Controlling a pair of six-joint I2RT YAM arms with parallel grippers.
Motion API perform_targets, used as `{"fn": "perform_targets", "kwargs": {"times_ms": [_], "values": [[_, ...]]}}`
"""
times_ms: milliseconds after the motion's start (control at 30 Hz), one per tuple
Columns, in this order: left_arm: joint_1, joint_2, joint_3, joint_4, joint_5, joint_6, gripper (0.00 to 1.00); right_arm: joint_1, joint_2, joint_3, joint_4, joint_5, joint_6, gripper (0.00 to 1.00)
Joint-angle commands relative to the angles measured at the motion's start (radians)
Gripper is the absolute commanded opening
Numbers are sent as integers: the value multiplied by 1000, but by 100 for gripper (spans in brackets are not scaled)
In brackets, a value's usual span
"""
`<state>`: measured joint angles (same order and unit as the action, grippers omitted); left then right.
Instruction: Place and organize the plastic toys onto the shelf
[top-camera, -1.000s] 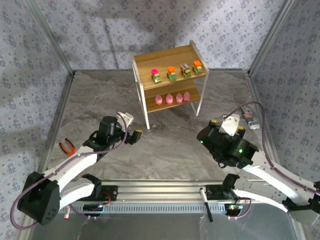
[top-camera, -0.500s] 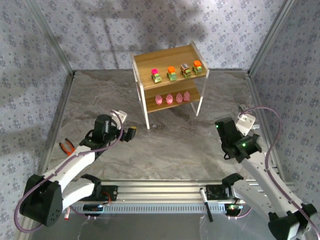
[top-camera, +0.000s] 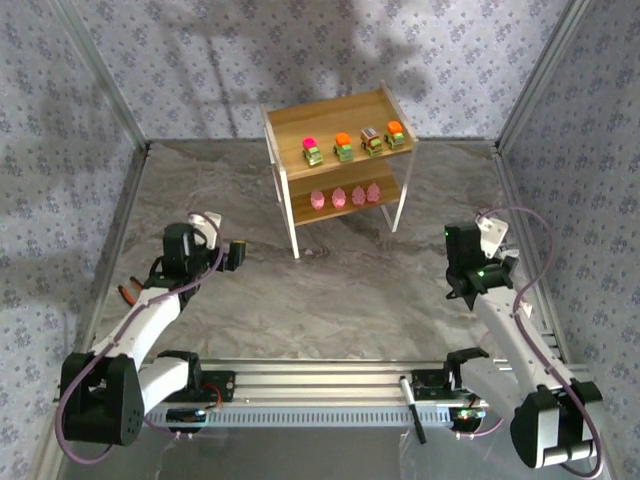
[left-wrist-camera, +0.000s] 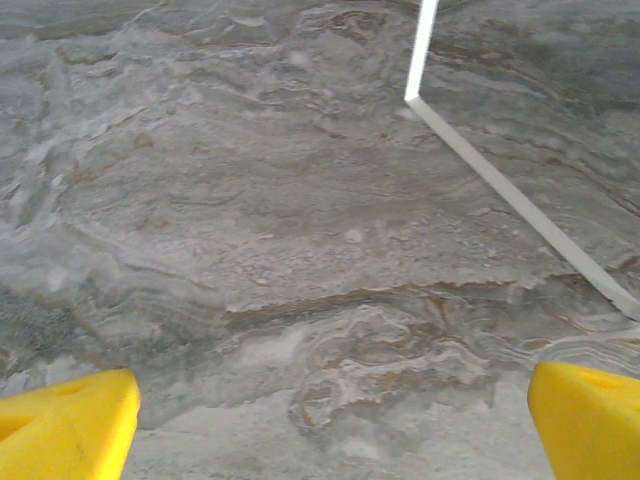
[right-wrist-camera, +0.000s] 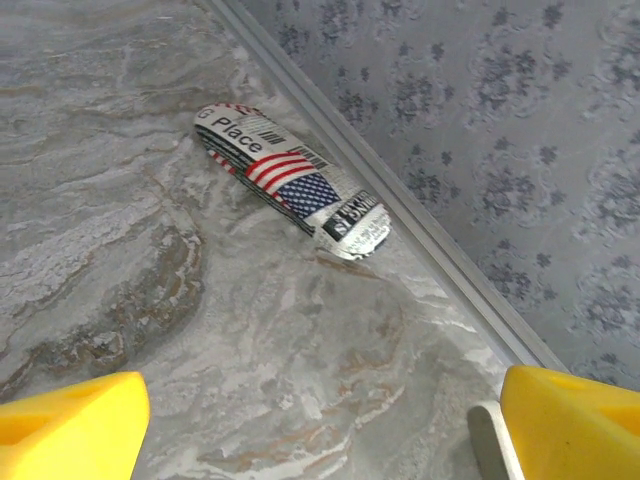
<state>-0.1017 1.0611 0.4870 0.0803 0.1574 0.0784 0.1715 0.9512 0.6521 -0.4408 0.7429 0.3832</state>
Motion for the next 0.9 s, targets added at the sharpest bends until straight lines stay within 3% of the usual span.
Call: {"fn": "perform_targets", "kwargs": {"times_ms": [0, 133, 400, 867], "values": [[40, 31, 11, 63, 44, 14, 100, -4, 18, -39, 178, -40, -123, 93], [73, 95, 2, 131, 26, 4, 99, -19, 18, -119, 364, -93, -220, 93], [84, 224, -15, 280, 2, 9, 100, -58, 78, -160, 513, -194, -279, 93], [86, 314, -16, 429, -50, 45, 100, -53, 238, -192, 800, -288, -372, 92]]}}
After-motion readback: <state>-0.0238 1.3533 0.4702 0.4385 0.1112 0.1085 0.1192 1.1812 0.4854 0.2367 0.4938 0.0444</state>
